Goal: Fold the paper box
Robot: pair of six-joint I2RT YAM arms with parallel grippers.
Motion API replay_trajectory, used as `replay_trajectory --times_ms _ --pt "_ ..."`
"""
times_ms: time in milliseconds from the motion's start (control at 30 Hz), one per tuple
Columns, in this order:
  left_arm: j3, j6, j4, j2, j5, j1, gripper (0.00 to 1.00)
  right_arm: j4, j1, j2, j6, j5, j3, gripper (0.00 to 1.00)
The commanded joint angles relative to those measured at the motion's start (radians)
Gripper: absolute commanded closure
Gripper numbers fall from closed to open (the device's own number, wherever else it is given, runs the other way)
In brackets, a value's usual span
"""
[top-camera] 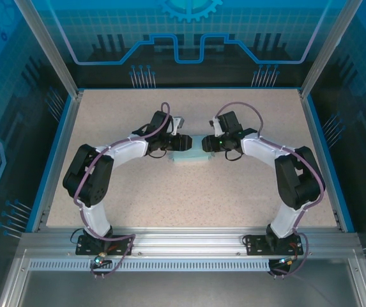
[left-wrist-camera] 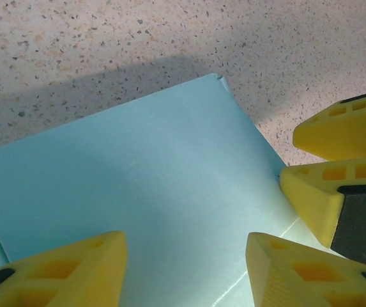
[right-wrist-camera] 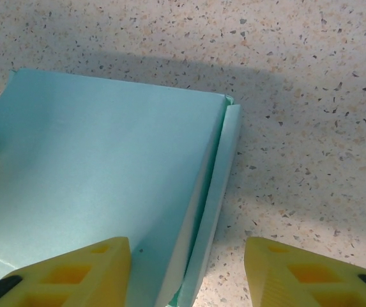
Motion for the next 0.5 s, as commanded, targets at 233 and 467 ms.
replay_trajectory --times_ms 233,467 --pt "-0.049 -0.023 0.032 -0.007 -0.009 -0.004 0.46 -0.02 -0.015 0.055 -0.004 0.008 -0.011 0.5" --pt "-0.078 -0.025 0.046 0.001 -0.013 -0.004 0.46 -0.021 -0.015 0.075 -0.013 0.019 -0.013 0.5"
